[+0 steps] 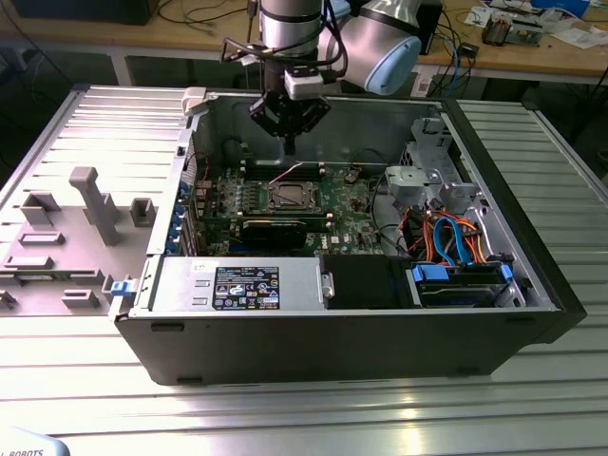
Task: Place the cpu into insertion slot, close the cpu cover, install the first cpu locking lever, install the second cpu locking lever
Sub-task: 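Install the first cpu locking lever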
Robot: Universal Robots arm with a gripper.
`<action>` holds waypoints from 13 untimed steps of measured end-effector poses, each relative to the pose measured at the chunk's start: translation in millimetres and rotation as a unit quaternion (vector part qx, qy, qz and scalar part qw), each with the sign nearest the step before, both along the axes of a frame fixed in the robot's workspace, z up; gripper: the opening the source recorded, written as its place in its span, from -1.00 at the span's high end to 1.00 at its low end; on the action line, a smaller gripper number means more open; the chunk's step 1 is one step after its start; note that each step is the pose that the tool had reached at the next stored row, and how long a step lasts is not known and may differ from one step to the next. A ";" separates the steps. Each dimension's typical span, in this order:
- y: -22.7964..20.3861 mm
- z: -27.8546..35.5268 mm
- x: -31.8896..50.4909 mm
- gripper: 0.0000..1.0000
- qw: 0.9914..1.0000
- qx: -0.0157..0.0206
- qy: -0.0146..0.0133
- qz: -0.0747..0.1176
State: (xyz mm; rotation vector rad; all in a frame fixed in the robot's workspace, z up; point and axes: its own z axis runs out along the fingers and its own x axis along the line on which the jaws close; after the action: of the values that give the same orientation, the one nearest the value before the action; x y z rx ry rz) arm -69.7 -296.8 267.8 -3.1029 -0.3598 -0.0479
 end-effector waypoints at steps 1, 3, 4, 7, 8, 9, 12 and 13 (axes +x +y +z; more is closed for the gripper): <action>0.0 0.0 0.0 0.79 1.000 0.000 0.000 0.011; 0.0 -0.2 0.0 0.79 1.000 0.000 0.000 0.032; 0.0 -0.2 0.0 0.79 0.999 0.000 0.000 0.041; 0.0 -0.4 0.0 0.79 0.996 -0.001 0.000 0.084; 0.0 -0.4 0.0 0.79 0.995 -0.001 0.000 0.096; 0.0 -0.4 0.0 0.79 0.994 -0.001 0.000 0.105; 0.0 -0.6 0.0 0.79 0.990 -0.001 0.000 0.139; 0.0 -0.7 0.0 0.79 0.989 -0.002 0.000 0.148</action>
State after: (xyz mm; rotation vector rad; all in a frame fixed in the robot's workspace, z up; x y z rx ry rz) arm -69.8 -296.8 267.1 -3.0145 -0.8147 -0.0423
